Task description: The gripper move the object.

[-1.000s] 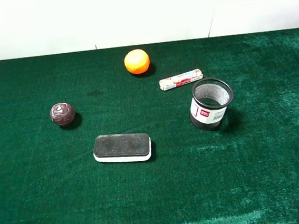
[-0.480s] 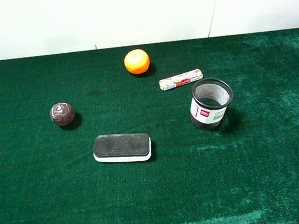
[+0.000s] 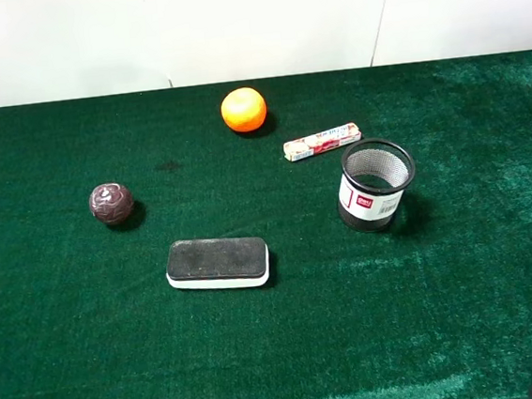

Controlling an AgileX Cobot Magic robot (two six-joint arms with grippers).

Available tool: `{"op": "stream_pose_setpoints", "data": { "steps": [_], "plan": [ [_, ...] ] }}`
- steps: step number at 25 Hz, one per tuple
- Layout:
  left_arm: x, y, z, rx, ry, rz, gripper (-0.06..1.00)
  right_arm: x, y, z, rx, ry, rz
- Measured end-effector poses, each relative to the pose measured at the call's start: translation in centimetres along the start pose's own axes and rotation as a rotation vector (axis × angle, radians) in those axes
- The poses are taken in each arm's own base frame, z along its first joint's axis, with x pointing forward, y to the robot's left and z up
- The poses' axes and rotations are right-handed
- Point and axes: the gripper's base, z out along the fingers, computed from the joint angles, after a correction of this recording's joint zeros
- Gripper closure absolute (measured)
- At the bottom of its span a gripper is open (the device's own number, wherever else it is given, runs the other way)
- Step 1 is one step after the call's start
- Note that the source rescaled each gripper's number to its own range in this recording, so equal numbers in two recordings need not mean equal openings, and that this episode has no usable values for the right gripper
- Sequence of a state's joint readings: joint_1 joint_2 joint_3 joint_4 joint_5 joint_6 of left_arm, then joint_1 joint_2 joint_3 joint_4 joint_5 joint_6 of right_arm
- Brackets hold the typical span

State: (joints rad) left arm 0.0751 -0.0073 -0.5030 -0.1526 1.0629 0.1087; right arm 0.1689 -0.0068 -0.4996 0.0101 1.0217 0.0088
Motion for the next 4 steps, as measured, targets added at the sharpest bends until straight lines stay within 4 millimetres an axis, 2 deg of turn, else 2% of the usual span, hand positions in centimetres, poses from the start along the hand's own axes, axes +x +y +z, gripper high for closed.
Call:
{"op": "stream_pose_setpoints", "data": {
  "steps": [4],
  "plan": [
    [0.0,0.0,0.0,0.0,0.0,0.0,-0.06,0.0,0.0,0.0,0.0,0.0,0.0]
  ]
}}
